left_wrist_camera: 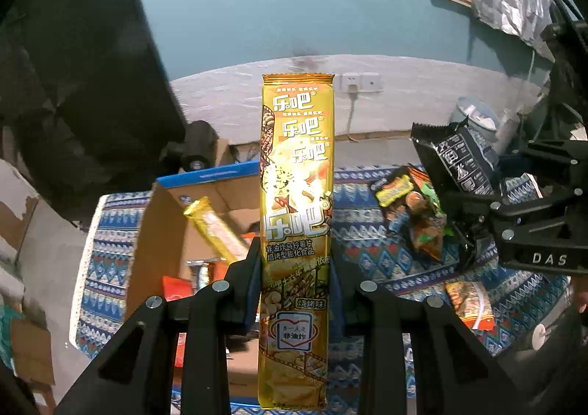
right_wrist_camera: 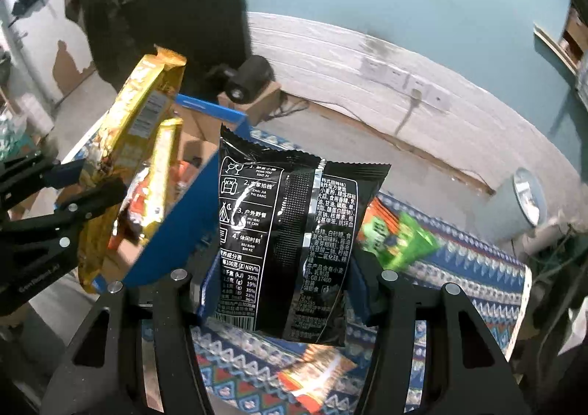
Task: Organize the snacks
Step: 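Carry both snacks over the box and open both tools to drop them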
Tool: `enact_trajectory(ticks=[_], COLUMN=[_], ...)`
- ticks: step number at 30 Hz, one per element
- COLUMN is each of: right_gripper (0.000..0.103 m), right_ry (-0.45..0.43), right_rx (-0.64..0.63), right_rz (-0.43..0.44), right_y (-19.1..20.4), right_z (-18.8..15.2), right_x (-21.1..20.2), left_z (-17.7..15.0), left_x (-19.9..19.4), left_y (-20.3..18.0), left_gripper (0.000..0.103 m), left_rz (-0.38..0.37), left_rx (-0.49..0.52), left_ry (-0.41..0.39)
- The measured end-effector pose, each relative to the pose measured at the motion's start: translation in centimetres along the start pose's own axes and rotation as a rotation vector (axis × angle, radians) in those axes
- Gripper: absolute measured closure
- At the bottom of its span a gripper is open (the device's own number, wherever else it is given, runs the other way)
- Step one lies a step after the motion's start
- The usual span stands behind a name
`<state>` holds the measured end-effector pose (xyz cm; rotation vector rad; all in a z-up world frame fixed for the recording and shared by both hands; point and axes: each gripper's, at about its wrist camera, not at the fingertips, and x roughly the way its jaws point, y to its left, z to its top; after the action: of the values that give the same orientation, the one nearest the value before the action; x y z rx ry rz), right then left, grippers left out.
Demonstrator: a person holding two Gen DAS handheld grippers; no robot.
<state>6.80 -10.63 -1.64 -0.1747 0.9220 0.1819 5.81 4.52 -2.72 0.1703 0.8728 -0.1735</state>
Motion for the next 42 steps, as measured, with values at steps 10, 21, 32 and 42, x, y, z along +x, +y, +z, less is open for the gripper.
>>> enact_trajectory(ticks=[10, 21, 32, 42], right_gripper=[0.047, 0.047, 0.047, 0.026], right_ry=[0.007, 0.037, 0.078, 0.078], right_rx=[-0.069, -0.121, -0.138, -0.145], right_rz=[0.043, 0.106, 0.172, 0.216], right_y=[4.9, 10.1, 13.6, 14.5], right_z=[2.8, 5.8, 7.2, 7.3], right_x=[2.1, 5.3, 8.8, 9.4], left_z=[-1.1, -2.4, -3.6, -3.9], left_x=[0.4, 1.9, 4.1, 4.3], left_y=[5.0, 9.9, 13.6, 14.0], left_gripper=[0.071, 0.071, 0.071, 0.043], left_rz=[0.06, 0.114, 0.147, 0.174], left_rx=[-0.055, -0.131, -0.205, -0.221], left_ry=[-0.004, 0.014, 0.065, 0.087])
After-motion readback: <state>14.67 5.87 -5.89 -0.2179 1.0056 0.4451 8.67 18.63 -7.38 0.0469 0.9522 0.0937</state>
